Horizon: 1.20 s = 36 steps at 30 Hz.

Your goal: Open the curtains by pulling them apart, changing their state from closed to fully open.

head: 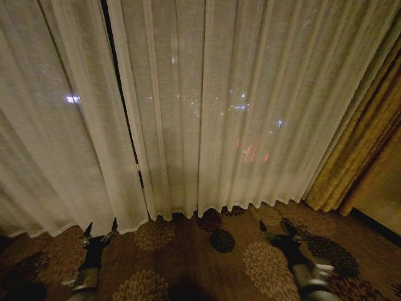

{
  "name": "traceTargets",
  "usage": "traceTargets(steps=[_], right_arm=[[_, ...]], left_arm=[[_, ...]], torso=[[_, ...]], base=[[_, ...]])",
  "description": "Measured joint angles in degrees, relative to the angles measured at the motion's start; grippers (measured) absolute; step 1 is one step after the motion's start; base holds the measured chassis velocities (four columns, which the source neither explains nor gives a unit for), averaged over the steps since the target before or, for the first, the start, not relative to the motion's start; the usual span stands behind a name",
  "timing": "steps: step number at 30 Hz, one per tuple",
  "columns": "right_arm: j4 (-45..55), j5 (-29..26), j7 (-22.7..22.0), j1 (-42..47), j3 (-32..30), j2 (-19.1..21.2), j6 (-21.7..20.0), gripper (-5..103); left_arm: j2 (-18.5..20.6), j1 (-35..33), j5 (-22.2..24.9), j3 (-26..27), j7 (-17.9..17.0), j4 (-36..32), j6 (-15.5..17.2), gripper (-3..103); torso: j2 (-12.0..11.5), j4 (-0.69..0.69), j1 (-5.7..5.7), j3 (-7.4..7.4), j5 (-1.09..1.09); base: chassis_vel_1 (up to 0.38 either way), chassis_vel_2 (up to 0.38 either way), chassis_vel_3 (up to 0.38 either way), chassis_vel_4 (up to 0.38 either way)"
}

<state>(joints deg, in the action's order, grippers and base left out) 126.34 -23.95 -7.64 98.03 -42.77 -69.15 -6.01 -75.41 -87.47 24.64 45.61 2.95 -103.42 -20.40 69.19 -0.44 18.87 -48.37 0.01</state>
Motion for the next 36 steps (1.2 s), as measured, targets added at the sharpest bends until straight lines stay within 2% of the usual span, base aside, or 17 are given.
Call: traceTargets(steps=[7, 15, 21, 26, 36], right_arm=[[-4.62, 1.97, 2.02, -2.94, 1.84, -0.19, 4.15, 100], [-16.33, 4.89, 4.34, -12.18, 6.86, -1.03, 10.0, 100], [-19.12, 5.51, 5.69, -13.52, 8.66, -1.19, 11.37, 100], [-19.01, 4.89, 9.11, -13.59, 9.04, -1.01, 11.47, 100], [-17.63, 4.45, 10.11, -12.96, 9.75, -1.53, 11.34, 100]], left_arm=[[0.0, 0.0, 0.0, 0.0, 0.0, 0.0, 0.0, 100], [0.0, 0.0, 0.0, -0.01, 0.01, 0.0, 0.0, 100], [0.0, 0.0, 0.0, -0.01, 0.01, 0.0, 0.0, 100], [0.0, 0.0, 0.0, -0.01, 0.01, 0.0, 0.0, 100], [0.0, 0.0, 0.0, -0.01, 0.0, 0.0, 0.0, 100]], torso=[[0.0, -0.02, 0.0, -0.01, -0.02], [-0.01, -0.01, 0.01, -0.02, 0.0], [-0.01, -0.02, 0.01, -0.01, -0.01], [-0.01, -0.02, 0.01, -0.01, -0.01], [-0.01, -0.02, 0.0, -0.01, -0.02]], base=[[0.0, 0.0, 0.0, 0.0], [0.0, 0.0, 0.0, 0.0], [0.0, 0.0, 0.0, 0.0], [0.0, 0.0, 0.0, 0.0], [-0.036, 0.034, 0.034, -0.041]])
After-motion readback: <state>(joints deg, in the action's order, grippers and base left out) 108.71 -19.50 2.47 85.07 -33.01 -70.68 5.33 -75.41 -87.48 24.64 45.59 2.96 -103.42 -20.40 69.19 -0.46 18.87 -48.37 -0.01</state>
